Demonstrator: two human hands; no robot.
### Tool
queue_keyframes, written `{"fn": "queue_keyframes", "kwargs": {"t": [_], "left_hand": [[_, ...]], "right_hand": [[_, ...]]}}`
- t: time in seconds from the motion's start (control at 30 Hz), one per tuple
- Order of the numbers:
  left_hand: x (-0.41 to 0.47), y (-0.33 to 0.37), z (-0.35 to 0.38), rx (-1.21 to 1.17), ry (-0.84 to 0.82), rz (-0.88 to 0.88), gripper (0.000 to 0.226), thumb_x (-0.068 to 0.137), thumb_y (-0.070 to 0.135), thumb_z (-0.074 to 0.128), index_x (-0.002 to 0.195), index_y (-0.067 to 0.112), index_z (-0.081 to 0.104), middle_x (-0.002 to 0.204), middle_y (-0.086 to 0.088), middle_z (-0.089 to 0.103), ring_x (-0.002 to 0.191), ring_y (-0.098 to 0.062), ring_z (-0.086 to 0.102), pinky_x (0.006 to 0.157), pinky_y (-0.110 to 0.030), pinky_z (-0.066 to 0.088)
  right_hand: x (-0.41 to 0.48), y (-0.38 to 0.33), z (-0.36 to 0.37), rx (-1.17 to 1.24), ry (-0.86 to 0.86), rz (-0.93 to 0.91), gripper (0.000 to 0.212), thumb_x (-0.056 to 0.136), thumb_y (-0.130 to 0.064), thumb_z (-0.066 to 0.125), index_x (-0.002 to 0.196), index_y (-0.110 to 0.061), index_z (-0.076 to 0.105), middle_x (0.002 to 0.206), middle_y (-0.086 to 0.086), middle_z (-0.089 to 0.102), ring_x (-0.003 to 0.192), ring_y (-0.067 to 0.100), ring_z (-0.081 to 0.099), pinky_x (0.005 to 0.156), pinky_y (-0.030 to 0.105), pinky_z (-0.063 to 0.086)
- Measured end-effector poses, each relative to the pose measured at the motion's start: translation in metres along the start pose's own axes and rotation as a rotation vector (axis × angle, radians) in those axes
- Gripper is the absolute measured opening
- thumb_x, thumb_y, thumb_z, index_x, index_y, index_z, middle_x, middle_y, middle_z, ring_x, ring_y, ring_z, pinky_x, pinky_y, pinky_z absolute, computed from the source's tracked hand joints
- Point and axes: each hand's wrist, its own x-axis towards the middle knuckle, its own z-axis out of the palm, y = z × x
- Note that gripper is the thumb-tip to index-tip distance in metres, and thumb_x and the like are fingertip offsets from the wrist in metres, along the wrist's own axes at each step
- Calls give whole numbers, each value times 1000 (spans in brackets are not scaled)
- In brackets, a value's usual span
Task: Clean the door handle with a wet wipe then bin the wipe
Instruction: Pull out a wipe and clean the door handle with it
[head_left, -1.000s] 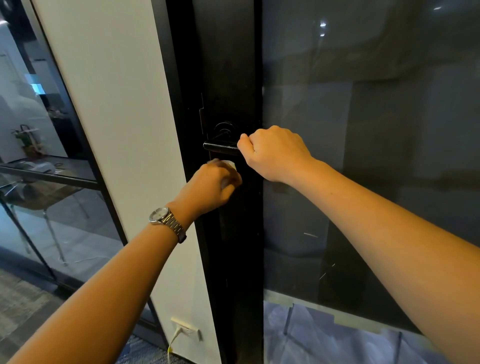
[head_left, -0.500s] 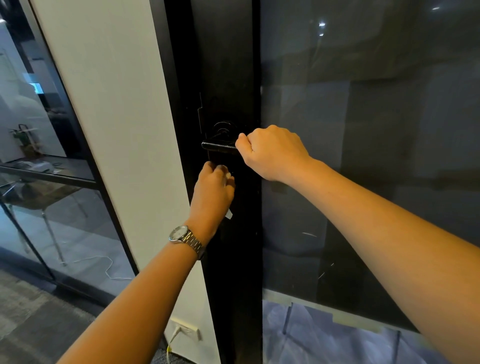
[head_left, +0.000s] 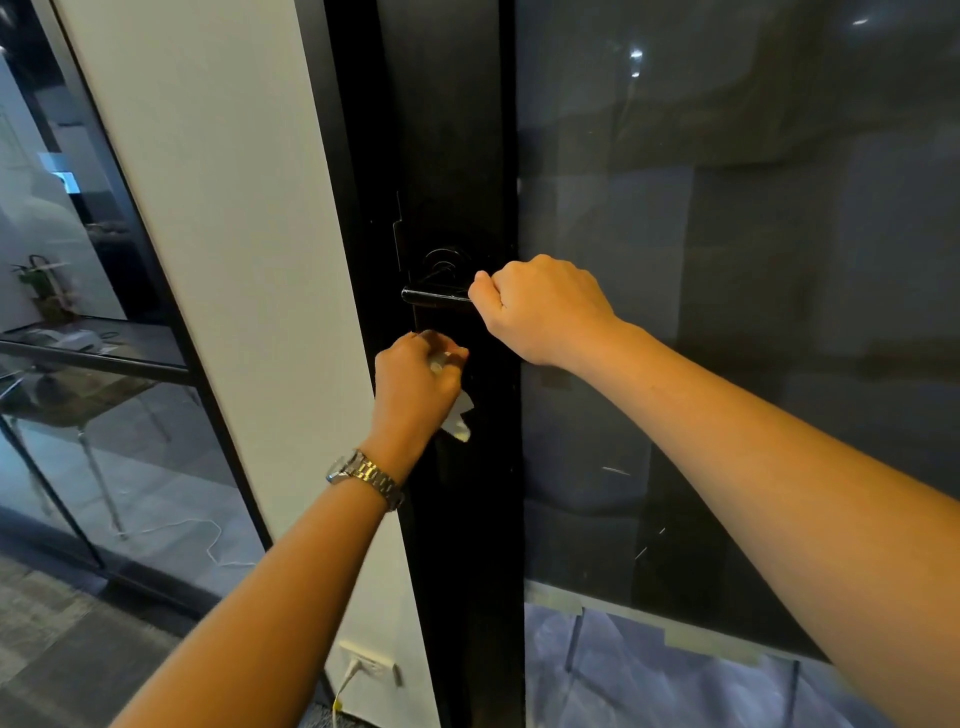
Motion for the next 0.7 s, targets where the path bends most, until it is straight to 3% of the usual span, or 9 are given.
{"fn": "queue_keyframes", "kwargs": {"t": [0.13,0.27,0.4,0.47,0.57,0.63,0.7], "left_hand": [[-5,5,9,-145,32,-297,29,91,28,54,108,6,61,88,3,56,63,-2,48,51,-7,39],[-1,1,6,-298,-33,-483,27,92,26,51,67,20,58,63,5,51,56,-6,46,56,-22,43],[6,2,-2,-336,-51,-627,30,92,19,50,62,14,53,62,-2,46,53,-11,39,51,-21,34],[6,5,-3,-239,-43,-513,22,91,14,49,73,10,61,69,-2,51,56,-10,43,52,-19,37],[-3,8,-3,-108,4,-197,19,90,8,49,100,4,65,92,-3,57,72,-9,51,55,-2,41],[-10,4,-2,-68,-16,-45,21,91,8,50,103,3,66,101,-2,53,72,-4,48,58,7,37],[-12,1,0,-80,-8,-19,20,91,9,50,102,5,67,101,0,53,71,-3,48,60,5,39]], "right_hand": [[0,-1,-1,2,1,-3,57,102,-32,26,47,-16,36,49,-1,40,46,10,37,45,24,20],[-1,-1,-1,9,5,-5,58,101,-32,27,47,-15,36,48,-1,39,45,10,36,45,24,20],[0,0,0,5,9,-5,58,101,-32,27,47,-15,36,47,-1,39,45,12,37,45,24,20],[0,0,0,4,12,-9,58,101,-32,27,47,-14,37,48,-1,40,46,12,37,45,25,21],[2,1,2,6,16,-11,57,101,-32,27,47,-14,38,49,-1,41,47,13,39,46,25,24],[2,1,2,10,18,-11,57,101,-32,27,47,-15,37,49,-1,41,47,12,39,46,24,24],[2,1,2,11,19,-10,57,101,-32,27,47,-15,37,49,-1,40,47,12,39,46,24,24]]}}
